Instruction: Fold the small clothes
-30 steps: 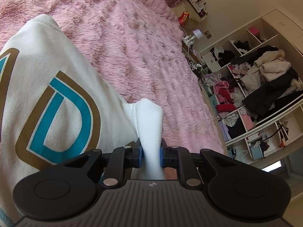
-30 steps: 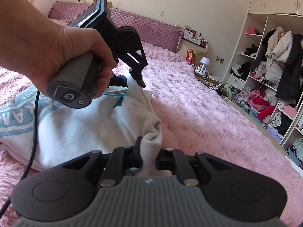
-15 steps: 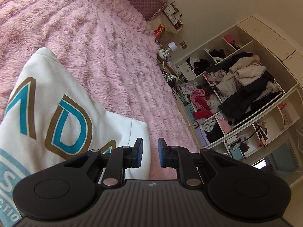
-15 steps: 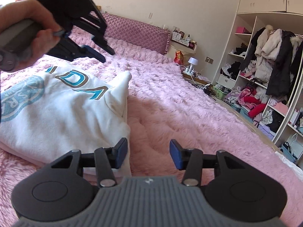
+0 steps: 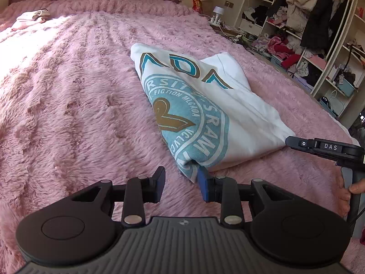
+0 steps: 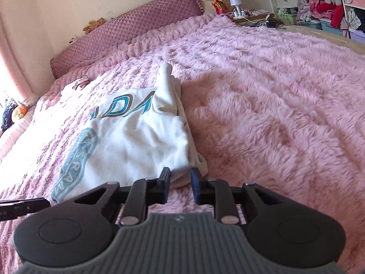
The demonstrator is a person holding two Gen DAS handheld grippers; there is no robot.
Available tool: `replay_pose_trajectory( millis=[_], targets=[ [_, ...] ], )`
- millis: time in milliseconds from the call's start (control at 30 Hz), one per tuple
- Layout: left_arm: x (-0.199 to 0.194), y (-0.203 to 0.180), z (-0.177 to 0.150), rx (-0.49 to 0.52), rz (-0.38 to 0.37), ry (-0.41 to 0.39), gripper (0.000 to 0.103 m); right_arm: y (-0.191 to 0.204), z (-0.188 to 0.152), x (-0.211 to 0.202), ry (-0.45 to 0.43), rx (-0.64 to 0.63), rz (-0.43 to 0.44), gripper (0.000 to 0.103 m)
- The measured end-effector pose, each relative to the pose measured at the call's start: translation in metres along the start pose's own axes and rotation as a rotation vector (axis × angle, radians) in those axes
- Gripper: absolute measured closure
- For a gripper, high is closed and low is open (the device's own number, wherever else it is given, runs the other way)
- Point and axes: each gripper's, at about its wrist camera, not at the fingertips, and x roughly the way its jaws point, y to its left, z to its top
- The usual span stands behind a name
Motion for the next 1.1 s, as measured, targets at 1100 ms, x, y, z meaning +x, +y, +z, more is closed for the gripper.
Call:
replay_pose_trajectory(
  millis=[1100],
  targets=[
    [0.008, -0.036, -0.026, -0.003, 0.339, -0.065, 0.095, -0.006, -0.005, 0.009, 0.054, 0.117, -0.039, 0.099]
  ],
)
